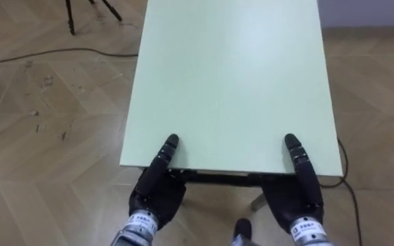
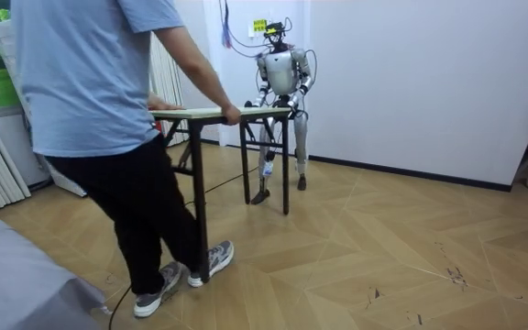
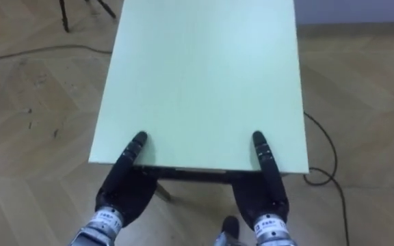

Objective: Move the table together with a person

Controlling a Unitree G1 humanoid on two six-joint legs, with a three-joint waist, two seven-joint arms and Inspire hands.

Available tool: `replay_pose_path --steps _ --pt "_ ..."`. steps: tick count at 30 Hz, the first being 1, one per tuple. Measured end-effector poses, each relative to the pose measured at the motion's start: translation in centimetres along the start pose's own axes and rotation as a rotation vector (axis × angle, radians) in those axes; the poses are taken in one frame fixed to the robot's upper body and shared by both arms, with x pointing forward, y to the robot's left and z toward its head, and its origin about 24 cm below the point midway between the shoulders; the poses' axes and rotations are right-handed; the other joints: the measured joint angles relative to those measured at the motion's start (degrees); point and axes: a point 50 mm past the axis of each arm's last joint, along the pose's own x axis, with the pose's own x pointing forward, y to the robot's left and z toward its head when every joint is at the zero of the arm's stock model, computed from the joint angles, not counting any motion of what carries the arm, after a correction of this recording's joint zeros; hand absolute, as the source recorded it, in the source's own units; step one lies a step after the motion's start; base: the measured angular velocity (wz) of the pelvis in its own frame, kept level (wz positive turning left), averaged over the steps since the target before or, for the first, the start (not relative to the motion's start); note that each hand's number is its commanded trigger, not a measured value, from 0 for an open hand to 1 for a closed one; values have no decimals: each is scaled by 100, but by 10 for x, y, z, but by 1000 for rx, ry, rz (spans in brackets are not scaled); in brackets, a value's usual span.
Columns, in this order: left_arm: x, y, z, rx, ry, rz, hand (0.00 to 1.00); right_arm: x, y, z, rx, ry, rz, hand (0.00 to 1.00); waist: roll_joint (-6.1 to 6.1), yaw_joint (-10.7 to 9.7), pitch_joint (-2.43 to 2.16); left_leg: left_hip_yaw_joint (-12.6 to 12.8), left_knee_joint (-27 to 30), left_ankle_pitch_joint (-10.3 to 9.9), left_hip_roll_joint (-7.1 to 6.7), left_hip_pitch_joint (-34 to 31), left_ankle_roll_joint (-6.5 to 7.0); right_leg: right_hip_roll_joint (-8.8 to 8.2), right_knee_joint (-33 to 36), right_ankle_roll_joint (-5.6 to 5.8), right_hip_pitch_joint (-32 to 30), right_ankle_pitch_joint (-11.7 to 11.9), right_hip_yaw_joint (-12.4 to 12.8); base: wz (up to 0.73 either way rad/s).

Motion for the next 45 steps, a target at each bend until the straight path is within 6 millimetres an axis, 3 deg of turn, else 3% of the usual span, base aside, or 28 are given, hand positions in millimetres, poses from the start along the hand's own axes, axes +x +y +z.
replay_pose_path --steps 1,2,3,4,5,6,8,10,12,13,14,15,16,17,18,19,20,23,28,33,36,37,38,39,40,41,43,45 --pt "-1 2 -2 -11 6 11 100 -1 -1 1 -4 -1 -4 100 32 -26 37 240 296 -52 78 -195 135 -73 162 391 -16 44 77 22" --pt "0 4 -6 -14 27 19 100 -5 -6 5 -6 -13 -25 100 125 -92 69 517 480 -79 279 -299 188 -88 1325 22 -165 -696 101 45" --pt "-1 4 -7 -8 35 20 100 -8 -9 5 2 -19 -35 100 129 -159 66 629 493 -56 362 -340 226 -133 1906 -6 -204 -1130 99 78" --pt "-1 4 -8 11 51 17 100 -12 -14 5 25 -28 -47 100 93 -224 55 855 463 51 458 -392 221 -208 2916 1 -175 -1815 98 66" --pt "-1 5 -8 22 55 18 100 -14 -16 4 37 -29 -54 100 71 -221 49 1103 414 182 519 -418 190 -254 3697 21 -63 -2290 118 45" --pt "-2 5 -8 22 55 18 100 -14 -15 4 39 -29 -53 100 71 -209 49 1234 404 215 530 -438 212 -279 4006 36 22 -2455 137 8" --pt "-1 3 -9 21 53 13 100 -15 -14 4 37 -34 -47 100 50 -108 46 1616 396 285 483 -501 307 -504 4806 86 566 -2889 158 -7" --pt "-1 3 -7 22 48 3 100 -15 -13 2 43 -32 -43 100 -10 28 30 1764 478 297 462 -582 336 -577 4951 154 876 -2946 193 -26" --pt "-1 2 -4 26 38 -5 100 -13 -10 0 47 -22 -32 100 -101 52 80 1664 603 349 413 -716 385 -435 4621 269 843 -2981 197 -29" --pt "-2 1 -4 28 35 -10 100 -11 -9 0 43 -13 -25 100 12 129 -9 1388 492 472 405 -912 448 -131 4184 441 804 -2951 464 -49" --pt "-2 -3 -3 19 21 -26 100 -7 -4 0 40 -6 -6 100 74 219 -92 1337 227 686 503 -1104 486 113 3618 679 913 -2993 724 -49" --pt "-3 -5 0 26 10 -36 100 -6 -1 -1 44 -2 6 100 7 197 -80 1458 144 750 508 -1152 499 55 3630 617 963 -3070 737 -7" --pt "-3 -8 5 48 3 -53 100 -9 -1 -4 66 -2 7 100 -273 133 -85 1755 130 779 396 -1119 553 -207 3927 518 1247 -3164 553 11" --pt "-3 -8 8 69 -4 -54 100 -10 -1 -7 80 2 5 100 -539 220 -81 1863 216 772 288 -1117 582 -414 3777 470 1621 -3333 468 0" --pt "-3 -7 10 74 -9 -52 100 -9 0 -9 80 8 7 100 -586 266 -72 1884 316 764 294 -1163 593 -425 3561 483 1787 -3419 434 -53" --pt "-3 -7 12 74 -18 -53 100 -7 3 -10 72 12 19 100 -565 347 -42 1818 485 760 369 -1297 595 -345 3009 505 1957 -3529 419 -76" --pt "-3 -7 15 66 -30 -53 100 -5 5 -10 61 16 28 100 -465 479 -7 1741 631 760 507 -1440 593 -189 2497 495 2060 -3507 404 -81" --pt "-5 -7 16 69 -41 -65 100 -3 7 -10 60 19 38 100 -428 643 -12 1702 862 762 674 -1772 590 39 1435 493 2338 -3504 405 -43" --pt "-4 -8 18 72 -36 -66 100 -1 8 -10 47 16 45 100 -354 612 22 1676 1013 776 831 -2048 566 186 1042 451 2325 -3529 251 -1" --pt "-6 -5 13 69 -19 -50 100 -3 2 -10 62 16 19 100 -290 707 39 1487 1036 912 905 -2048 514 236 1313 392 2199 -3631 234 -9" --pt "-6 -3 13 77 -9 -36 100 -3 -2 -12 73 10 -3 100 -232 853 65 814 964 1202 886 -2047 287 444 1300 136 2206 -3483 118 -3" --pt "-6 -4 13 78 -9 -37 100 -3 -2 -12 74 6 -3 100 -208 822 70 368 613 1504 740 -2040 91 602 1065 -39 2194 -3324 139 38" --pt "-4 -7 13 80 -8 -48 100 -3 0 -10 71 -3 7 100 -243 725 51 89 129 1875 585 -2017 -307 621 823 -135 2086 -3132 65 32" --pt "-4 -7 14 74 -13 -51 100 -1 3 -9 63 -1 18 100 -225 757 67 37 200 1862 653 -2035 -350 566 793 -184 2007 -3069 -22 -26" --pt "-6 -4 13 55 -25 -34 100 3 4 -9 39 16 22 100 -90 891 83 47 1083 1335 1000 -2026 -303 674 840 -292 1945 -2972 -193 -80" --pt "-10 0 10 24 -35 -17 100 4 5 -11 28 31 21 100 77 923 74 28 2068 872 1302 -1947 -373 807 908 -377 1952 -2922 -365 -77" --pt "-11 2 10 10 -33 -10 100 4 5 -10 11 33 23 100 199 883 79 -73 2984 676 1625 -1600 -430 889 1025 -473 1888 -2897 -722 -5" --pt "-9 0 9 14 -27 -18 100 4 6 -9 8 29 28 100 228 654 70 -246 3069 694 1851 -1116 -463 898 1113 -507 1716 -2886 -976 56"
